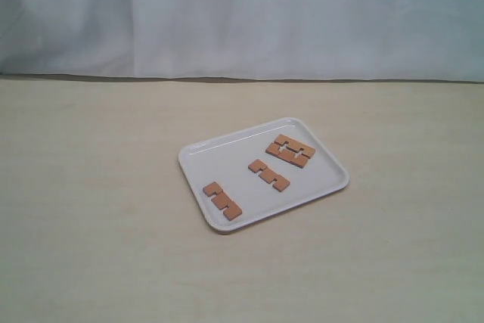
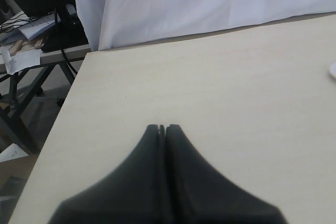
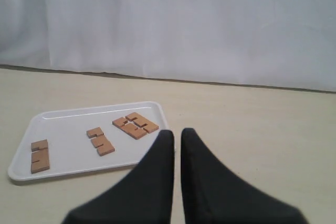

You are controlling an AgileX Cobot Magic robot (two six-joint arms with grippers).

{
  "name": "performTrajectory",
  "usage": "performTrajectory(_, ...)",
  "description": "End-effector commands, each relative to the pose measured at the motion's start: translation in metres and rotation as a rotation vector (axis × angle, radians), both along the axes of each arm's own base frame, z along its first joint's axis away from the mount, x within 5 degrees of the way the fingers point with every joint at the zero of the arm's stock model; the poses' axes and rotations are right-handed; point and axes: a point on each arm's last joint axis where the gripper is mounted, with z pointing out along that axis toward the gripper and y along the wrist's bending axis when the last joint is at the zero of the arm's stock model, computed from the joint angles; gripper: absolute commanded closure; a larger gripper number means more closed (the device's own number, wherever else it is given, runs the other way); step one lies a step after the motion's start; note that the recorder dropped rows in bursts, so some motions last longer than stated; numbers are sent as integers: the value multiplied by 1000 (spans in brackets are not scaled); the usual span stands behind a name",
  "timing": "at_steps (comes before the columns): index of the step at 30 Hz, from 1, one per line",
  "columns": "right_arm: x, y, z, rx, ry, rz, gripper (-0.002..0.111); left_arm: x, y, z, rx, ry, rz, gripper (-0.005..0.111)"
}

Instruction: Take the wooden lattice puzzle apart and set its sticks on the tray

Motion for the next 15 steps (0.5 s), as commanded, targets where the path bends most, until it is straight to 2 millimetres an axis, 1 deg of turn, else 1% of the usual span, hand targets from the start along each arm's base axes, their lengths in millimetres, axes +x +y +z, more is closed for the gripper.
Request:
performTrajectory(1,-1,0,-3,20,25,-7,104,0,0,0,-6,-8,-6,107)
performTrajectory(6,-1,0,-4,53,34,-5,104,0,0,0,-6,-8,-6,107)
performTrajectory(15,-1,0,-4,55,34,-5,104,0,0,0,-6,-8,-6,107)
